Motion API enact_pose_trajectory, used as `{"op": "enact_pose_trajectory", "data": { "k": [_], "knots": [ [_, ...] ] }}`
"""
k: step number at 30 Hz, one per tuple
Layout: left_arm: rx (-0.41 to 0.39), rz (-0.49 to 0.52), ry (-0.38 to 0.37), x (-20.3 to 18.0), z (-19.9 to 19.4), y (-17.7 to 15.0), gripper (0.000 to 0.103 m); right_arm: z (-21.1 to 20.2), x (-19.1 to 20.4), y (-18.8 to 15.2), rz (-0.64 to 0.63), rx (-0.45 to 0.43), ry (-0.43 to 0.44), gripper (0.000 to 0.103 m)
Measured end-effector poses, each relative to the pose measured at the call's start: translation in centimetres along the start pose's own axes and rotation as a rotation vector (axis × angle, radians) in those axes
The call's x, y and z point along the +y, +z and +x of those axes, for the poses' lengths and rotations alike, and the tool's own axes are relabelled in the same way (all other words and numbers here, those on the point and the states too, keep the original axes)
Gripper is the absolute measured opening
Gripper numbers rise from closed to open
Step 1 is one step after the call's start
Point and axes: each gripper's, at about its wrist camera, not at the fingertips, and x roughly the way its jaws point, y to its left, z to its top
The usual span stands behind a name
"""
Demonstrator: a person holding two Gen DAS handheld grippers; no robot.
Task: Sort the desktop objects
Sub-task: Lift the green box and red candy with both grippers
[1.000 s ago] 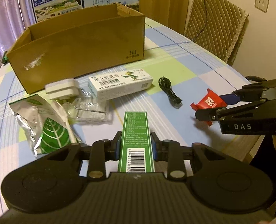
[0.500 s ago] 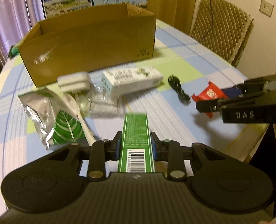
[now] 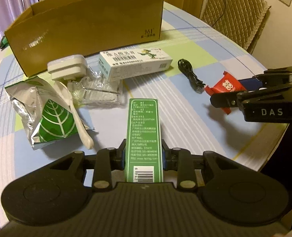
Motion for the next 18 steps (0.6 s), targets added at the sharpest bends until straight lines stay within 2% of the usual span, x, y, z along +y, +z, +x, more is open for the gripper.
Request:
{"op": "enact_pose_trajectory", "data": {
  "k": [4, 8, 18],
  "knots": [
    [-0.007, -0.026, -0.022, 0.3, -0.2, 0.0, 0.025, 0.0, 0.0, 0.0, 0.002, -0.004, 0.005, 0.042],
    [-0.046, -0.071, -0.05, 1.1, -1.5, 0.3, 0.025, -0.3, -0.1, 0.2, 0.018, -0.018, 0.009, 0.042],
    [-0.15, -0.132, -0.042, 3.7, -6.0, 2.8, 0.025, -1.2, -0.1, 1.3, 0.082, -0.065, 0.052, 0.042]
  ]
}}
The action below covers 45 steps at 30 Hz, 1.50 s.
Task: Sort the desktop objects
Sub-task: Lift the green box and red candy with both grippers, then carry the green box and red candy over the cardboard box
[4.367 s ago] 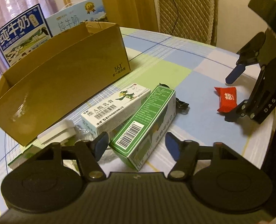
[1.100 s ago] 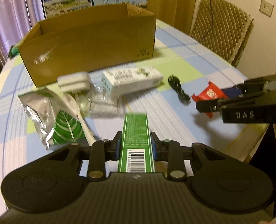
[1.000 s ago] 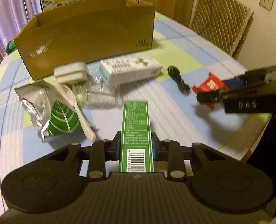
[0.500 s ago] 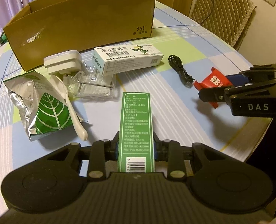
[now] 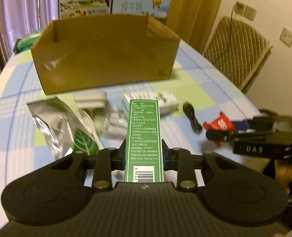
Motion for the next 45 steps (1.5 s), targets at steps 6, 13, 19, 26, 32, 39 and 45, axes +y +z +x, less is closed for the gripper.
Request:
{"op": "enact_pose_trajectory", "data": {
  "k": [6, 13, 19, 26, 32, 39, 45],
  "knots": [
    [-0.043, 0.001, 0.012, 1.1, -1.6, 2.4, 0.025, -0.5, 1.0, 1.7, 0.021, -0.03, 0.032, 0.042],
    [-0.101, -0.007, 0.053, 2.8, -2.2, 6.3, 0.025, -0.3, 2.3, 6.0, -0.012, -0.089, 0.041, 0.042],
    [-0.171, -0.019, 0.085, 4.4, -1.8, 10.5, 0.025, 0.8, 3.1, 11.0, -0.038, -0.161, 0.033, 0.042],
    [-0.236, -0.056, 0.113, 7.5, 0.8, 15.0, 0.025, 3.5, 4.3, 16.1, -0.072, -0.232, 0.013, 0.042],
    [-0.232, -0.096, 0.147, 10.3, 4.5, 17.2, 0.025, 7.3, 4.0, 19.7, -0.059, -0.264, -0.008, 0.042],
    [-0.225, -0.097, 0.162, 11.8, 7.6, 19.0, 0.025, 10.9, 3.8, 21.7, -0.048, -0.234, -0.015, 0.042],
    [-0.215, -0.102, 0.161, 12.4, 9.2, 19.6, 0.025, 12.3, 3.8, 22.3, -0.041, -0.229, -0.013, 0.042]
  ]
}}
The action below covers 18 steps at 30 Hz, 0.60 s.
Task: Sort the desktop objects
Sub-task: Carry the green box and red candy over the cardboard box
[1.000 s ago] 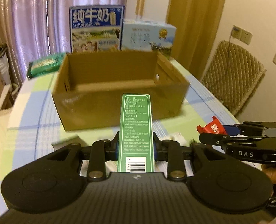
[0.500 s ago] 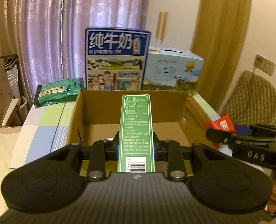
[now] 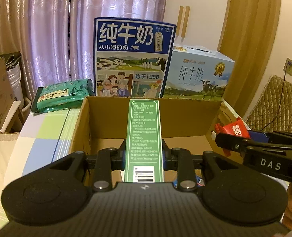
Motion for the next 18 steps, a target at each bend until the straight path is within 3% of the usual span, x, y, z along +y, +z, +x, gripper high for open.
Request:
{"op": "enact_pose_trajectory", "data": {
  "k": [18],
  "knots": [
    [-0.026, -0.042, 0.001, 1.0, 0.6, 0.5, 0.027, 1.6, -0.8, -0.3, 0.031, 0.022, 0.0, 0.043]
  ]
}}
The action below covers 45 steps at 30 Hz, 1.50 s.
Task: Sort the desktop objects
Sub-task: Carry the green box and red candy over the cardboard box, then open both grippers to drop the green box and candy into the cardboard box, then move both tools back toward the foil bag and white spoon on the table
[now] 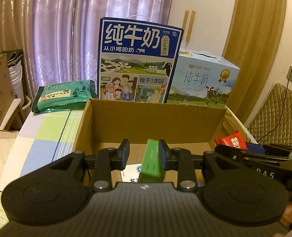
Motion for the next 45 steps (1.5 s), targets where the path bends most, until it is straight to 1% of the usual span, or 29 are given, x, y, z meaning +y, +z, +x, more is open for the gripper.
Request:
{"op": "enact_pose_trajectory", "data": {
  "k": [1, 2, 3, 5, 6, 12, 18, 23, 30, 34, 36, 38, 40, 45],
  "knots": [
    [-0.003, -0.003, -0.001, 0.0, -0.1, 0.0, 0.028, 0.0, 0.0, 0.0, 0.005, -0.006, 0.001, 0.043],
    [-0.005, -0.004, -0.004, 0.0, -0.2, 0.1, 0.03, 0.0, -0.1, -0.1, 0.007, -0.012, 0.001, 0.051],
    [-0.008, -0.002, -0.005, 0.0, -0.3, 0.1, 0.032, 0.0, -0.1, -0.1, 0.008, -0.019, -0.007, 0.064],
    [-0.008, 0.01, -0.003, -0.2, -0.5, 0.0, 0.032, -0.2, -0.2, -0.1, 0.009, -0.033, -0.017, 0.075],
    [-0.008, 0.013, -0.002, -0.2, -0.5, 0.0, 0.032, -0.2, -0.2, -0.1, 0.01, -0.038, -0.015, 0.076],
    [-0.009, 0.005, 0.008, 0.2, -0.6, 0.2, 0.032, -0.5, -0.6, 0.1, 0.022, -0.059, -0.027, 0.078],
    [-0.012, 0.004, 0.016, 0.4, -0.9, 0.3, 0.034, -0.7, -0.9, 0.0, 0.03, -0.057, -0.03, 0.079],
    [-0.012, 0.024, 0.019, 0.1, -1.4, 0.3, 0.035, -1.1, -0.8, -0.2, 0.014, -0.062, -0.024, 0.079],
    [-0.019, 0.042, 0.026, -0.3, -3.0, 0.3, 0.038, -2.7, -0.8, -0.7, 0.007, -0.088, -0.027, 0.081],
    [-0.022, 0.062, 0.028, -0.7, -4.0, 0.2, 0.039, -4.1, -0.4, -1.1, -0.009, -0.121, -0.023, 0.082],
    [-0.025, 0.067, 0.03, -0.6, -4.6, 0.0, 0.041, -4.9, -0.2, -1.3, -0.01, -0.132, -0.018, 0.084],
    [-0.028, 0.072, 0.037, -0.6, -5.2, -0.2, 0.044, -5.8, -0.1, -1.7, -0.007, -0.137, -0.011, 0.085],
    [-0.03, 0.072, 0.043, -0.4, -5.9, -0.8, 0.044, -6.6, 0.1, -2.0, -0.004, -0.139, -0.005, 0.086],
    [-0.017, 0.061, 0.059, 0.4, -8.3, -3.2, 0.052, -8.6, 0.5, -2.9, 0.012, -0.148, 0.001, 0.09]
  ]
}}
